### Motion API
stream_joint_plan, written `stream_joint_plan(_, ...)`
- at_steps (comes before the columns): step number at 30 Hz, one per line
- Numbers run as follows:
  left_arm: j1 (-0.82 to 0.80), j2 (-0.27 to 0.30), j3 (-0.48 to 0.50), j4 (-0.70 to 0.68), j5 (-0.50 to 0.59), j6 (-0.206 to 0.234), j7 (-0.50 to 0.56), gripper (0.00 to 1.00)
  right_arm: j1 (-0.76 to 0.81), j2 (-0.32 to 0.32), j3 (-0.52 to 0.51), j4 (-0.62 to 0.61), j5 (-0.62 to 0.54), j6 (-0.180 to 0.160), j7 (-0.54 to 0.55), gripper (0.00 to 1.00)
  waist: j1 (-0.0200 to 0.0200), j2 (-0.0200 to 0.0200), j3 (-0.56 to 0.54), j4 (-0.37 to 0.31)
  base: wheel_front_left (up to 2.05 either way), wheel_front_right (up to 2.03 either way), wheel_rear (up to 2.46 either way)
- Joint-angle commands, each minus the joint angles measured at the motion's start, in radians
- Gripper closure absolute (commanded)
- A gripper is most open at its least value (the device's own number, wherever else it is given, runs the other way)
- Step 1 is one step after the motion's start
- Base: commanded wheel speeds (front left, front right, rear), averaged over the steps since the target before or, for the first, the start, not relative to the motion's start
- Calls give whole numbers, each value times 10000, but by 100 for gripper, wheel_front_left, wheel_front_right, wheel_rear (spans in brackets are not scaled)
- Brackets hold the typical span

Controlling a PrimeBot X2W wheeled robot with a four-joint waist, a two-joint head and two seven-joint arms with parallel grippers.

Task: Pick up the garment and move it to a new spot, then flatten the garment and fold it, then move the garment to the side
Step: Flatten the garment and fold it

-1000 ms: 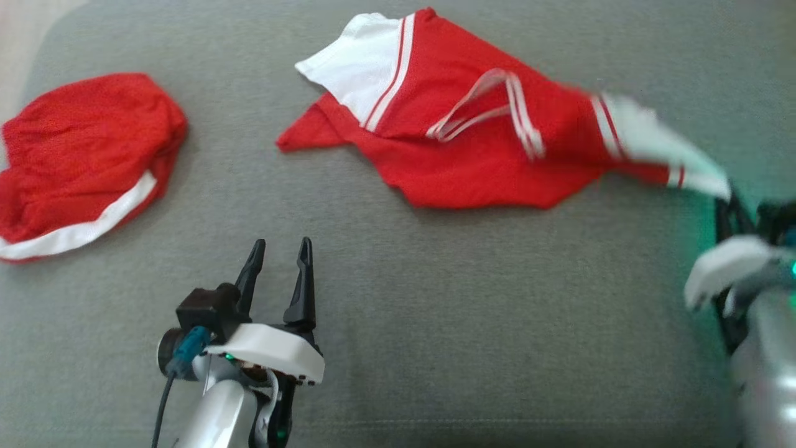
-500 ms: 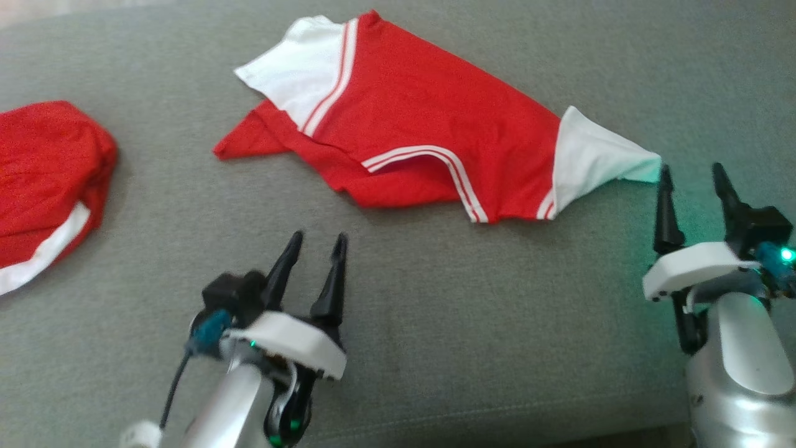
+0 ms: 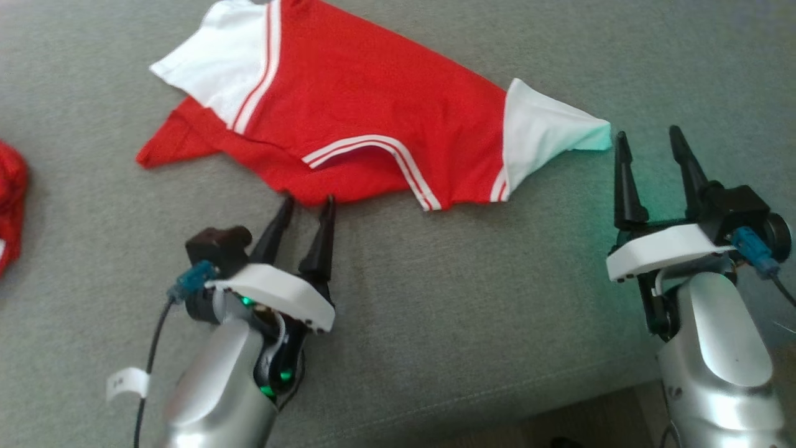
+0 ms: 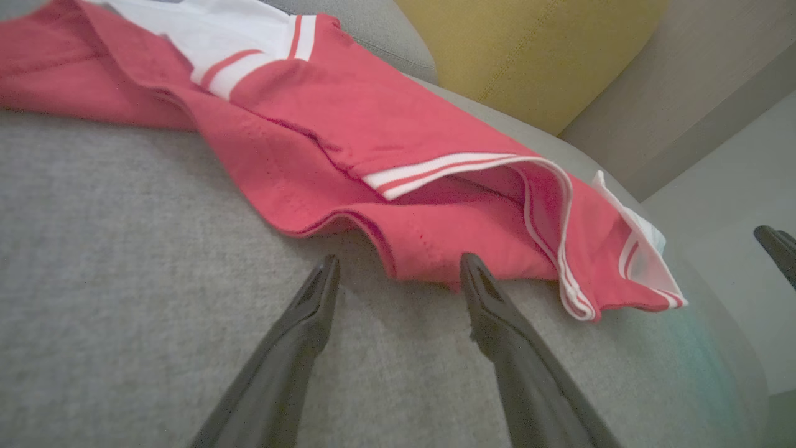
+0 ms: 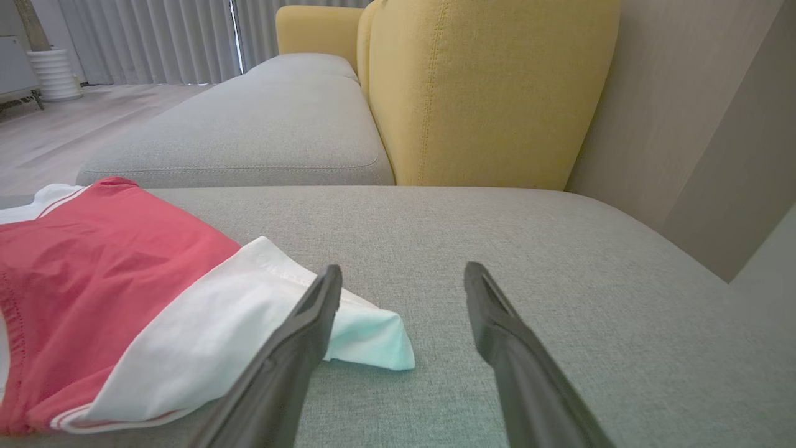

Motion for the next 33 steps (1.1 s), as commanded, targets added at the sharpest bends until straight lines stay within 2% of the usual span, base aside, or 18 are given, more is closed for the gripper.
stream_joint_plan(1, -295, 30, 381, -227, -55, -103, -51, 0, -178, -2, 316, -388, 104, 65, -108, 0, 0, 0, 78, -165, 0, 0, 0)
stream_joint_plan(5, -335, 30, 603, -246, 19, -118, -51, 0, -128, -2, 489, -491, 194, 65, -108, 0, 0, 0, 98, -301, 0, 0, 0)
stream_joint_plan(6, -339, 30, 643, -190, 65, -107, -51, 32, -115, -2, 546, -511, 221, 65, -108, 0, 0, 0, 95, -342, 0, 0, 0)
stream_joint_plan(7, -347, 30, 673, -132, 83, -105, -51, 87, -107, -2, 602, -528, 255, 65, -108, 0, 0, 0, 95, -372, 0, 0, 0)
stream_joint_plan(8, -363, 30, 676, -66, 113, -115, -51, 100, -98, -2, 655, -545, 298, 65, -108, 0, 0, 0, 96, -397, 0, 0, 0)
stream_joint_plan(14, -303, 30, 966, -403, 216, -72, -51, 100, 64, -2, 867, -578, 467, 65, -108, 0, 0, 0, -180, -158, 0, 0, 0)
stream_joint_plan(26, 759, 30, 1653, -3146, 1199, -104, -51, 100, 401, -1, 1022, -276, 672, 65, -108, 0, 0, 0, -1183, 1262, 0, 0, 0)
stream_joint_plan(29, 1017, 30, 1714, -3869, 1567, 94, -51, 100, 473, -1, 1129, -236, 748, 65, -108, 0, 0, 0, -1321, 1533, 0, 0, 0)
stream_joint_plan(32, 1357, 30, 1772, -3981, 1962, 506, -51, 100, 488, -1, 1387, -200, 847, 65, -108, 0, 0, 0, -1347, 1681, 0, 0, 0)
stream_joint_plan(33, 1529, 30, 1821, -3604, 2179, 747, -51, 78, 481, -1, 1699, -202, 930, 65, -108, 0, 0, 0, -1313, 1724, 0, 0, 0)
